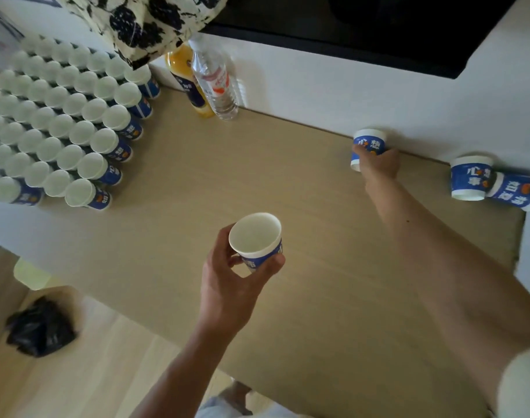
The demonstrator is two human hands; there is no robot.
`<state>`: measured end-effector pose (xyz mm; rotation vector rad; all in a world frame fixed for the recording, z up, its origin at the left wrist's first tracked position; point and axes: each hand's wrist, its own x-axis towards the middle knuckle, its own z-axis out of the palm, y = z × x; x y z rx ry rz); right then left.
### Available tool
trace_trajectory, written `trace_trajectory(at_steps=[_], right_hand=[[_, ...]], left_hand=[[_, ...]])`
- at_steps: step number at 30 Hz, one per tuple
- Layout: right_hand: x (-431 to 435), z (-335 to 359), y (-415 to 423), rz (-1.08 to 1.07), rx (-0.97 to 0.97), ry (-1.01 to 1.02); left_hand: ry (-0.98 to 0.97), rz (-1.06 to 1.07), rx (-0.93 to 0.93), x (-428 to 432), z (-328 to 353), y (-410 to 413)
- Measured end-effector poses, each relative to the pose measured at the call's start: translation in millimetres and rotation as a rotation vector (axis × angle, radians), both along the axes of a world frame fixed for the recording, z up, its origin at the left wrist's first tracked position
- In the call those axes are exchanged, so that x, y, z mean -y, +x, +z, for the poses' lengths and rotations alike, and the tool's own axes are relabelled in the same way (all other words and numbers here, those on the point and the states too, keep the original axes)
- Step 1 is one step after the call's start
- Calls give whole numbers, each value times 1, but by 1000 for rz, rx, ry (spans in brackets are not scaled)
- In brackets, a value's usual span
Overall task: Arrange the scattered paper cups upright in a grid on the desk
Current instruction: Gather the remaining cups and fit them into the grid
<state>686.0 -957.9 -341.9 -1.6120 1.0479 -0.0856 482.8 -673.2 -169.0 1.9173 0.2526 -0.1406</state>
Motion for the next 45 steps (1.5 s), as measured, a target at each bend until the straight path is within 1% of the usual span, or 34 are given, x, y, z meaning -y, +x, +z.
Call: trace_trajectory(at_steps=[2,10,14,18,25,32,35,39,45], right_hand=[[-11,11,-13,-2,63,32],[-106,89,-113,217,377,152],[-164,125,-169,336,470,131],[-227,151,-215,432,538,85],[-341,177,-264,501,537,82],[-449,171,-288,525,527,133],[-490,169,-288,544,509,179],[-531,165,-280,595,484,191],[-581,151,-240,660,430,216]], left_hand=[[-10,10,8,-5,1,0],[-40,16,90,-45,20,-13],[-41,14,147,-88,29,-29],[-68,47,193,-148,38,-50],[-116,112,231,-256,46,-87],[-112,168,254,-354,51,-116],[-107,197,264,-387,54,-121],[-113,236,274,-419,57,-119],[-95,309,277,-463,54,-89]])
